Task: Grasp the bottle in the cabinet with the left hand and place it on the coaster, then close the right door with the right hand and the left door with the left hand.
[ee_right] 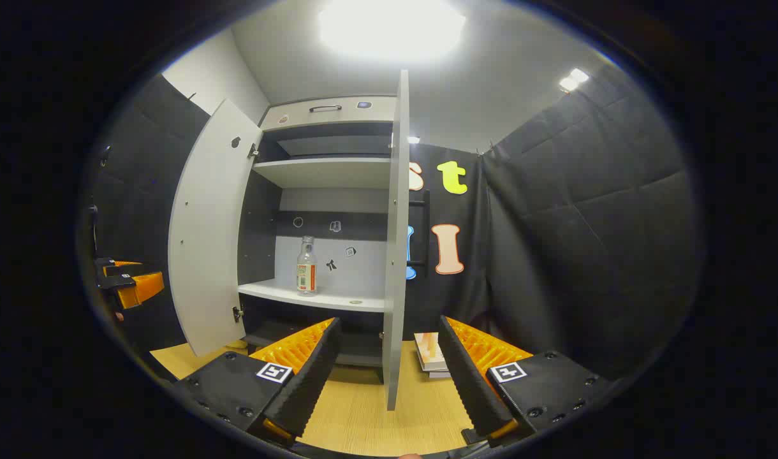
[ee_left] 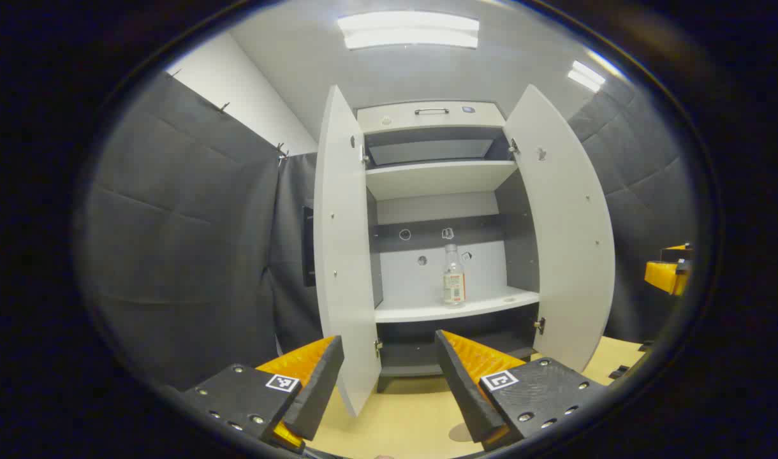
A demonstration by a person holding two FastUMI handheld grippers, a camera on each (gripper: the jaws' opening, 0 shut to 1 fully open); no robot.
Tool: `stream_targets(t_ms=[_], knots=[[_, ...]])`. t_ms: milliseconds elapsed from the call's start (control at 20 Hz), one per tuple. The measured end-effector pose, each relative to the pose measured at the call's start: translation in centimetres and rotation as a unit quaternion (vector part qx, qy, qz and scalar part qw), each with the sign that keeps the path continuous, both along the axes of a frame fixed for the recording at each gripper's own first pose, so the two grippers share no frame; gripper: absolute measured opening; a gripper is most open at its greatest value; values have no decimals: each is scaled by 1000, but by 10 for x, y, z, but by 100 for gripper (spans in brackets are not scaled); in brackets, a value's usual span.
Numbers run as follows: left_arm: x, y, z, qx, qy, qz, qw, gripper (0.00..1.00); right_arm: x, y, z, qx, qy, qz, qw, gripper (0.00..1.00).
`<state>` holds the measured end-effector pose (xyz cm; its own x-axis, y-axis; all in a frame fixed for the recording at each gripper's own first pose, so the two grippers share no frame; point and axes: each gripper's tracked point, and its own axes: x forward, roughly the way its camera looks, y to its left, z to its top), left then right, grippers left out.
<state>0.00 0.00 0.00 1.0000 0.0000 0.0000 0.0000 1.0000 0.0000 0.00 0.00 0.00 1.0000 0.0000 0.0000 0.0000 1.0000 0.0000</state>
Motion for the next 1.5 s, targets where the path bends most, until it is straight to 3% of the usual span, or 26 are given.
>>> stream_targets(t_ms=[800,1500], knots=[[-15,10,2,11,8,13,1000,87,2,1,-6,1,6,5,1000,97],[-12,-27,9,-5,7,-8,1000,89,-2,-12,-14,-9,15,16,1000,97]])
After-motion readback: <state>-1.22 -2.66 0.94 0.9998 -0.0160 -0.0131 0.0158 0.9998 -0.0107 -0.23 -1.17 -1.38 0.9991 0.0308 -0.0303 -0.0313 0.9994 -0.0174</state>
